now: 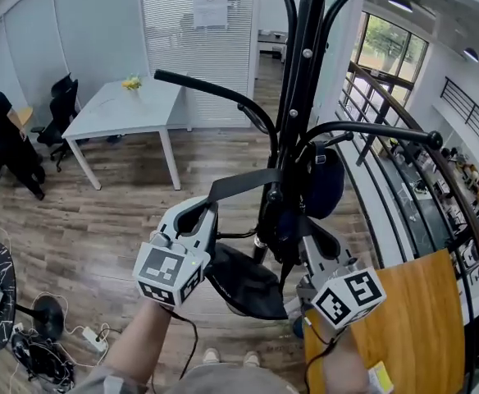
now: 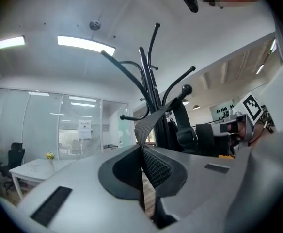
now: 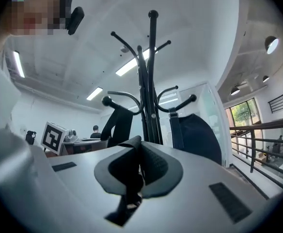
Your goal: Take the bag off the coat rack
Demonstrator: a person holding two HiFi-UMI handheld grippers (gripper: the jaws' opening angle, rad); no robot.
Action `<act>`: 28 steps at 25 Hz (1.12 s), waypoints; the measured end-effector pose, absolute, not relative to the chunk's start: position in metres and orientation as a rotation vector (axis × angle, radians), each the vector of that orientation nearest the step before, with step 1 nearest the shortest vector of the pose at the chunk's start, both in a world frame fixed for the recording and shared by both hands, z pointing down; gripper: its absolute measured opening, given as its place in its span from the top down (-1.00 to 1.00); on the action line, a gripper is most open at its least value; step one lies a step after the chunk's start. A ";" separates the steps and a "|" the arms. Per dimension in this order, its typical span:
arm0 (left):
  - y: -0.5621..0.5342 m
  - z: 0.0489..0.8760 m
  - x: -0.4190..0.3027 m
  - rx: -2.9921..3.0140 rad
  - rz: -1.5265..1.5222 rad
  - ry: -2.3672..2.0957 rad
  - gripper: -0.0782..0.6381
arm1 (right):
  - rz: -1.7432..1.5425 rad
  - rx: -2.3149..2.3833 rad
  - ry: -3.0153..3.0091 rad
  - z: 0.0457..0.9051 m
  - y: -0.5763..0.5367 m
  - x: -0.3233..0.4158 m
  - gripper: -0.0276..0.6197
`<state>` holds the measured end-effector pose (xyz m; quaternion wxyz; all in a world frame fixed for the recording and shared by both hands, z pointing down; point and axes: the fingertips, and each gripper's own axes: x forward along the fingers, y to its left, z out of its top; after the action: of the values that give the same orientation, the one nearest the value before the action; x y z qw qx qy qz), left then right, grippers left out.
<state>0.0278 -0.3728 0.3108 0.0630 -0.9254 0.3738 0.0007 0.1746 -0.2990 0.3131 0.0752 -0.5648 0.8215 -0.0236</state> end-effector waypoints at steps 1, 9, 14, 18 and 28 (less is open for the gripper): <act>-0.371 0.299 0.024 -2.779 0.028 1.131 0.74 | -0.062 -1.669 2.449 0.302 -0.297 0.175 0.82; -0.341 0.209 0.003 -2.666 0.230 1.093 0.74 | 0.061 -1.517 2.374 0.224 -0.271 0.174 0.82; -0.320 0.174 -0.010 -2.604 0.284 1.078 0.74 | 0.127 -1.457 2.357 0.196 -0.254 0.168 0.82; -0.311 0.151 -0.019 -2.572 0.302 1.080 0.74 | 0.138 -1.397 2.370 0.180 -0.246 0.165 0.82; -0.304 0.182 -0.087 -2.584 0.301 1.273 0.74 | 0.142 -1.315 2.501 0.192 -0.247 0.127 0.82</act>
<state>-0.0870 -0.3036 0.1820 0.1224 -0.8854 0.4364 0.1031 0.1273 -0.2471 0.1921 0.1555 -0.4592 0.8732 0.0496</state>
